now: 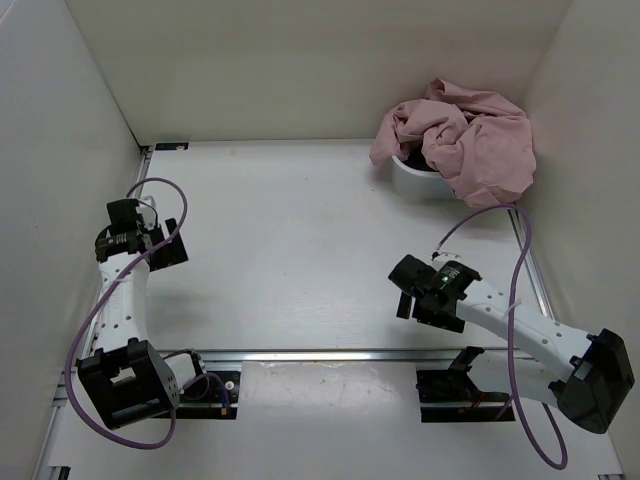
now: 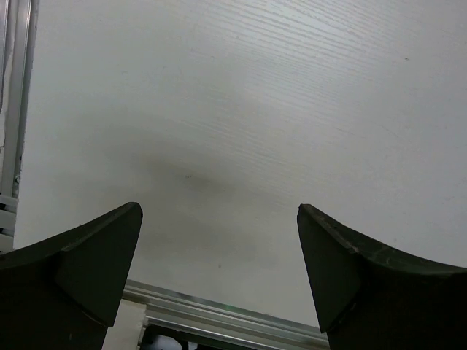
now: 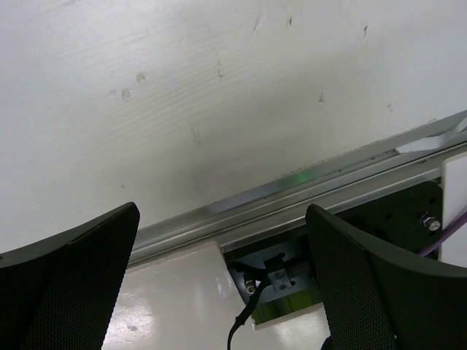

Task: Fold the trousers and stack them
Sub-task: Grab the trousers from the pile

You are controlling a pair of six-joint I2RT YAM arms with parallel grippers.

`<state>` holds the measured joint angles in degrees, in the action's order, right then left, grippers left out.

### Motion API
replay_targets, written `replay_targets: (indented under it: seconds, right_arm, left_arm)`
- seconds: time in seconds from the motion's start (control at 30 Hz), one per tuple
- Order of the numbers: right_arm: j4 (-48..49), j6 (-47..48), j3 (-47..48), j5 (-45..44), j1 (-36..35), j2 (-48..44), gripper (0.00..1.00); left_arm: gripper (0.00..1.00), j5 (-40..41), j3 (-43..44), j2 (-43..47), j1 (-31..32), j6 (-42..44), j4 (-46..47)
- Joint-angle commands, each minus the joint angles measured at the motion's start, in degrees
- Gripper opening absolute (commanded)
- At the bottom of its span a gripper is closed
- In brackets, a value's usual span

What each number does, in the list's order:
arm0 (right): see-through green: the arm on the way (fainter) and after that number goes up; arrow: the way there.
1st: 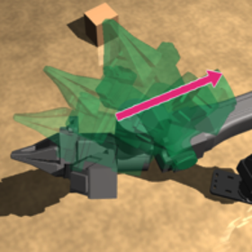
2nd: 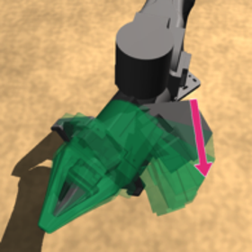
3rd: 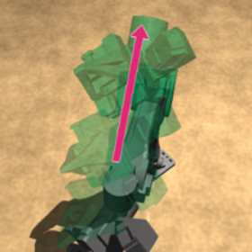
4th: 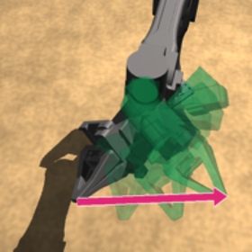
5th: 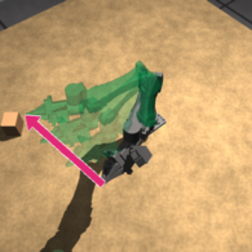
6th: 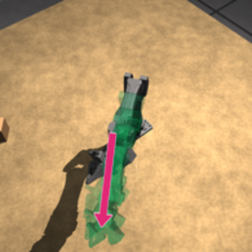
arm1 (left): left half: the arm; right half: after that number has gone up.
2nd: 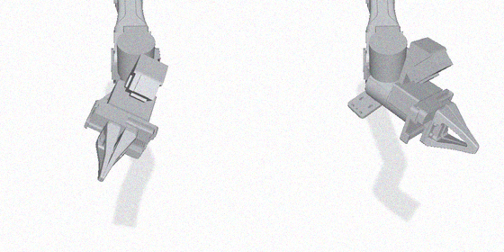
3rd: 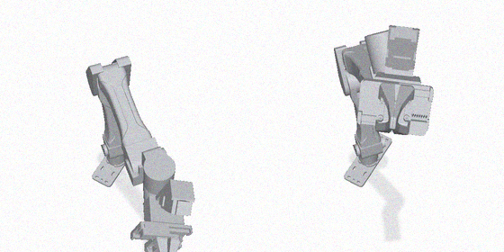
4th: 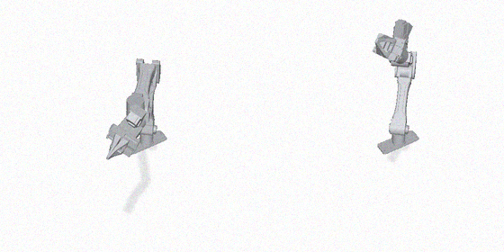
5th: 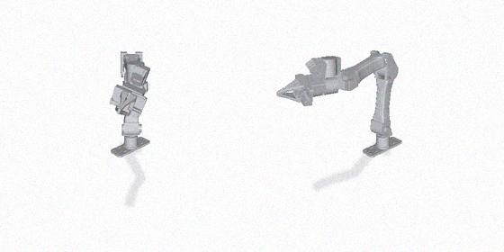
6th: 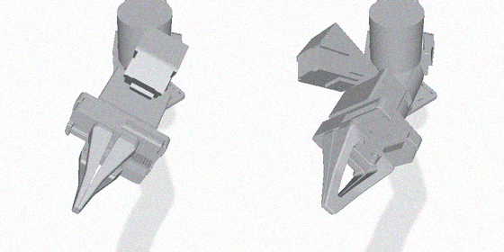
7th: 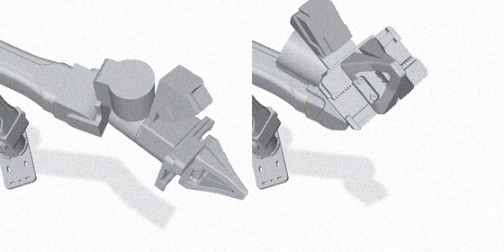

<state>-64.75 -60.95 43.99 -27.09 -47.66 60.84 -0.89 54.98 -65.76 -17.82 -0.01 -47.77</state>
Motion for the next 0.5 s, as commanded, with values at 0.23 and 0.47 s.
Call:
replay_targets:
  seconds: [0.23, 0.47]
  right_arm:
    - [5.9, 19.7, 26.5, -20.9, 1.5, 3.4, 0.99]
    - [27.7, 41.6, 47.9, -12.2, 28.1, 18.2, 0.99]
  left_arm:
    - [1.0, 8.7, 2.6, 0.9, 0.1, 0.0, 2.0]
    - [1.0, 12.4, 7.1, -1.1, 0.1, 0.0, 2.0]
